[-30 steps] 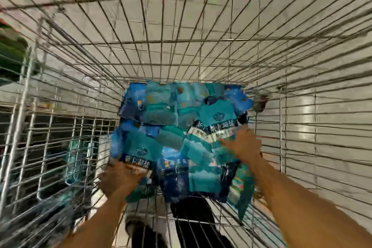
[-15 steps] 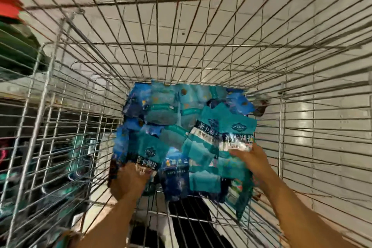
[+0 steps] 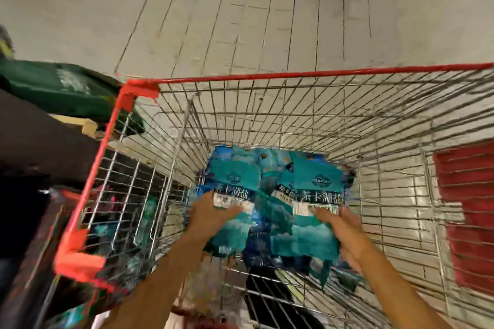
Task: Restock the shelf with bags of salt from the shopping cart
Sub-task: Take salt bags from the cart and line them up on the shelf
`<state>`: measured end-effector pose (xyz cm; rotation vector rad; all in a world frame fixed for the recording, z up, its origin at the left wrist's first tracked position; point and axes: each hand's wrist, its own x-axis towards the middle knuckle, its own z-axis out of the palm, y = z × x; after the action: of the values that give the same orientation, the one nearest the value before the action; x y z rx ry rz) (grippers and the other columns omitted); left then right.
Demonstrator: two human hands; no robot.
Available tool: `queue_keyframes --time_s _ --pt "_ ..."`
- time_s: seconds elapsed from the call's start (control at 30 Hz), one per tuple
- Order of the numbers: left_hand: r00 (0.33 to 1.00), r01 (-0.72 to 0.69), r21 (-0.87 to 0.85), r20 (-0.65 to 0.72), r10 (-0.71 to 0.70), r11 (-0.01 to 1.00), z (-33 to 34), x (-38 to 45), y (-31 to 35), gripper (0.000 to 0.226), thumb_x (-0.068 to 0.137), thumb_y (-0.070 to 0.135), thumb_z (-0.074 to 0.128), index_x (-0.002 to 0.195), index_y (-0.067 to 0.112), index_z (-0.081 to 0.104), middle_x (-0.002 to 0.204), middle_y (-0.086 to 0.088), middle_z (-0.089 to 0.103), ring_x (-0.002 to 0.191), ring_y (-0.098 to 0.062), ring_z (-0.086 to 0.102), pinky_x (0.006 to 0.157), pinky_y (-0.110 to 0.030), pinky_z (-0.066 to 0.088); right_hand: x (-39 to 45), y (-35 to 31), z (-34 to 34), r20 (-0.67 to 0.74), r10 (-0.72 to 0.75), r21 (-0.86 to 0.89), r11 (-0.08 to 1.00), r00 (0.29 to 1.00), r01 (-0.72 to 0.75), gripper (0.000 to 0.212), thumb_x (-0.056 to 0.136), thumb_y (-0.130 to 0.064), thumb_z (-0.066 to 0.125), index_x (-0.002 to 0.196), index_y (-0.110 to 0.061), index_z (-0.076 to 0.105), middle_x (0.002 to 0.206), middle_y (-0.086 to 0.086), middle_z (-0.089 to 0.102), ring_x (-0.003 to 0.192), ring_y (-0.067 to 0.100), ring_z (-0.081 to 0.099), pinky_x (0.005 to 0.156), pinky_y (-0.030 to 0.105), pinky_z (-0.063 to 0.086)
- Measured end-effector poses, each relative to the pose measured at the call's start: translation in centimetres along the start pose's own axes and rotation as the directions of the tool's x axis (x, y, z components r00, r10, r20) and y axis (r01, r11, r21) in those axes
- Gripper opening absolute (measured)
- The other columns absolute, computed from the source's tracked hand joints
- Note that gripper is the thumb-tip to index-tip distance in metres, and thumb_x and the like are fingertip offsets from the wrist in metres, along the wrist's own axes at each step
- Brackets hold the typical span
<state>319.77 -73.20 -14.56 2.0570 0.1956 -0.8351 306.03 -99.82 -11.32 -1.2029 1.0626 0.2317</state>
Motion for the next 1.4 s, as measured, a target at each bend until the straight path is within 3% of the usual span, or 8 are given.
queue_keyframes --time_s 0.17,0.27,0.4,0.5,0.8,1.1,1.2,1.4 --pt "0.960 -0.216 -0.289 -0.239 0.148 0.933 -7.0 -9.8 6.2 0.033 0.072 0.009 0.084 0.075 0.026 0.056 0.057 0.026 0.065 0.056 0.007 0.062 0.049 -0.005 0.044 -8.7 -5.1 6.0 0.167 -0.282 0.017 0.959 0.945 0.283 0.067 0.057 -0.028 0.091 0.117 -0.033 0.061 0.120 -0.008 0.068 0.102 0.005 0.067 0.088 0.028 0.053" --pt "0.885 -0.378 -0.361 -0.412 0.217 0.852 -12.3 -16.4 8.6 0.030 0.073 0.020 0.083 0.095 0.022 0.063 0.081 0.022 0.072 0.081 -0.001 0.067 0.067 -0.009 0.049 -14.3 -8.3 9.8 0.328 -0.391 0.074 0.918 0.860 0.389 0.052 0.053 -0.031 0.092 0.097 -0.046 0.070 0.099 -0.019 0.075 0.087 -0.004 0.070 0.067 0.011 0.054" --pt "0.729 -0.562 -0.365 -0.642 0.236 0.742 -19.3 -24.9 9.9 0.028 0.082 0.018 0.076 0.109 0.020 0.068 0.107 0.002 0.074 0.105 -0.021 0.068 0.088 -0.032 0.057 -21.0 -12.2 15.2 0.480 -0.526 0.152 0.838 0.702 0.523 0.066 0.045 -0.042 0.096 0.104 -0.035 0.069 0.105 0.005 0.076 0.093 0.026 0.074 0.074 0.040 0.061" --pt "0.627 -0.635 -0.324 -0.747 0.222 0.702 -23.8 -30.9 10.1 0.020 0.081 0.027 0.074 0.100 0.025 0.070 0.101 -0.002 0.076 0.101 -0.034 0.069 0.090 -0.057 0.053 -25.7 -14.6 19.7 0.594 -0.581 0.214 0.781 0.556 0.587 0.069 0.045 -0.040 0.096 0.107 -0.026 0.069 0.104 0.010 0.076 0.089 0.028 0.075 0.069 0.036 0.060" --pt "0.238 -0.779 -0.044 -0.944 0.229 0.625 -32.6 -46.1 12.3 0.030 0.082 0.028 0.076 0.110 0.025 0.066 0.108 0.002 0.074 0.101 -0.024 0.071 0.089 -0.053 0.056 -38.1 -21.2 31.3 0.844 -0.533 0.393 0.696 0.066 0.601 0.063 0.055 -0.028 0.094 0.110 -0.012 0.066 0.110 0.017 0.073 0.093 0.033 0.073 0.072 0.037 0.059" --pt "-0.101 -0.783 0.146 -0.989 0.108 0.605 -42.9 -56.8 15.6 0.023 0.085 0.009 0.072 0.107 0.010 0.067 0.098 -0.004 0.076 0.082 -0.018 0.071 0.072 -0.035 0.060 -50.5 -27.3 42.0 0.837 -0.447 0.548 0.669 -0.318 0.502 0.049 0.063 -0.011 0.084 0.109 -0.009 0.068 0.108 0.015 0.074 0.092 0.025 0.073 0.074 0.033 0.059" --pt "-0.105 -0.753 0.114 -0.993 0.052 0.648 -48.3 -59.2 16.7 0.031 0.084 0.006 0.072 0.114 0.006 0.066 0.097 -0.005 0.075 0.074 -0.015 0.070 0.062 -0.030 0.060 -54.6 -29.4 46.9 0.834 -0.433 0.551 0.629 -0.342 0.548 0.048 0.063 -0.010 0.084 0.109 -0.008 0.068 0.106 0.012 0.075 0.093 0.026 0.073 0.080 0.038 0.060" --pt "-0.015 -0.748 0.010 -1.000 -0.002 0.663 -59.7 -59.6 15.9 0.034 0.081 -0.005 0.069 0.114 0.005 0.068 0.092 -0.008 0.075 0.065 -0.016 0.070 0.057 -0.032 0.060 -59.6 -32.9 59.7 0.878 -0.421 0.451 0.574 -0.226 0.683 0.045 0.069 0.003 0.082 0.111 -0.002 0.070 0.103 0.012 0.075 0.093 0.028 0.073 0.077 0.037 0.061"
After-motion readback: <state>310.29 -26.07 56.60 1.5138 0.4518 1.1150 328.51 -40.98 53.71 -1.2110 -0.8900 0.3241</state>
